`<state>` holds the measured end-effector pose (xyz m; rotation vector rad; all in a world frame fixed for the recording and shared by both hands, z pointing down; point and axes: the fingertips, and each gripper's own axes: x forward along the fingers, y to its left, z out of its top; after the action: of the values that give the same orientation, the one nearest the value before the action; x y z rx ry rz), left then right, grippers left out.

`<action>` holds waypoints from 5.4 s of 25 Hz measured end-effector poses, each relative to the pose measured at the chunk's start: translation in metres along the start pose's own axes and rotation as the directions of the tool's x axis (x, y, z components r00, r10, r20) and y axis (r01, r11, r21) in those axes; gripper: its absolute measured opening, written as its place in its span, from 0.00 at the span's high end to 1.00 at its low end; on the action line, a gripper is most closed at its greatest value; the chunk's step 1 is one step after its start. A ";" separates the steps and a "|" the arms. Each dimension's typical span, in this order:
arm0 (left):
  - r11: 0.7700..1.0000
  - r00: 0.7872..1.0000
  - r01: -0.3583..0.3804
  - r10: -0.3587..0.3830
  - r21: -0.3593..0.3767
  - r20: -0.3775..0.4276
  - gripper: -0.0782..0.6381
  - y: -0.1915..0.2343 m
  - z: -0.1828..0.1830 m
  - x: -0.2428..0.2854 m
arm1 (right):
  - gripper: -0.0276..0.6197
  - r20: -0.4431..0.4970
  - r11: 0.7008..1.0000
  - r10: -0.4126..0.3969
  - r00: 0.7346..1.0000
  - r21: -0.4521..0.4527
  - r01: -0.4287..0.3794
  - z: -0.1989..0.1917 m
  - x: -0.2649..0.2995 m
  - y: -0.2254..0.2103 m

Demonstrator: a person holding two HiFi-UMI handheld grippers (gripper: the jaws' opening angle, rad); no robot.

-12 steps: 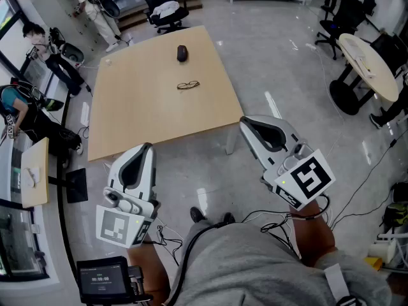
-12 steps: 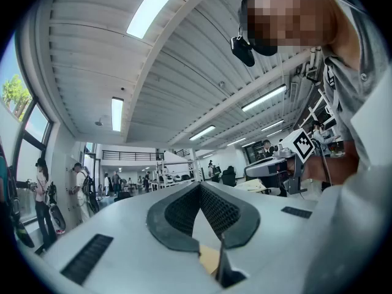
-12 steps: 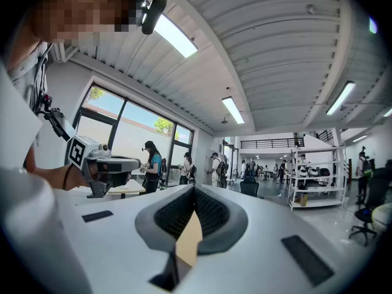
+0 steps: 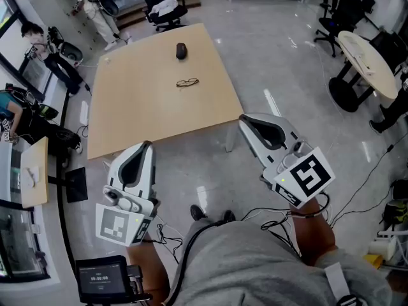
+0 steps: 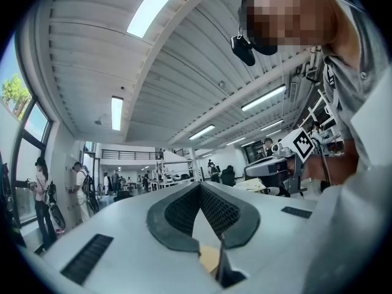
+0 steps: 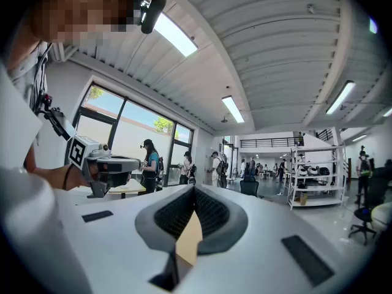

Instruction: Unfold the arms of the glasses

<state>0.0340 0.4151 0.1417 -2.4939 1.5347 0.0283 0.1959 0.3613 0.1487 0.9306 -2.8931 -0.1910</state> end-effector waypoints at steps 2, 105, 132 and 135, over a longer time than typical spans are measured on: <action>1.000 1.000 0.002 -0.002 -0.001 0.000 0.88 0.002 0.000 -0.001 | 0.95 -0.001 1.000 -0.001 1.000 0.001 0.001 0.000 0.002 0.002; 0.991 0.989 0.099 -0.108 -0.093 -0.102 0.88 0.352 -0.230 0.395 | 0.94 -0.132 0.985 -0.013 0.991 0.170 0.035 -0.135 0.456 -0.300; 0.887 0.719 0.022 -0.335 -0.462 -0.609 0.88 0.306 -0.617 0.416 | 0.83 -0.721 0.950 0.286 0.631 0.299 -0.089 -0.519 0.517 -0.279; 0.880 0.706 0.013 -0.345 -0.476 -0.619 0.88 0.297 -0.620 0.410 | 0.83 -0.730 0.947 0.296 0.616 0.308 -0.090 -0.522 0.510 -0.274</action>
<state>-0.1000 -0.1932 0.6453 -3.2567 1.6293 -0.7725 0.0077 -0.2048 0.6513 0.5057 -2.1739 0.4877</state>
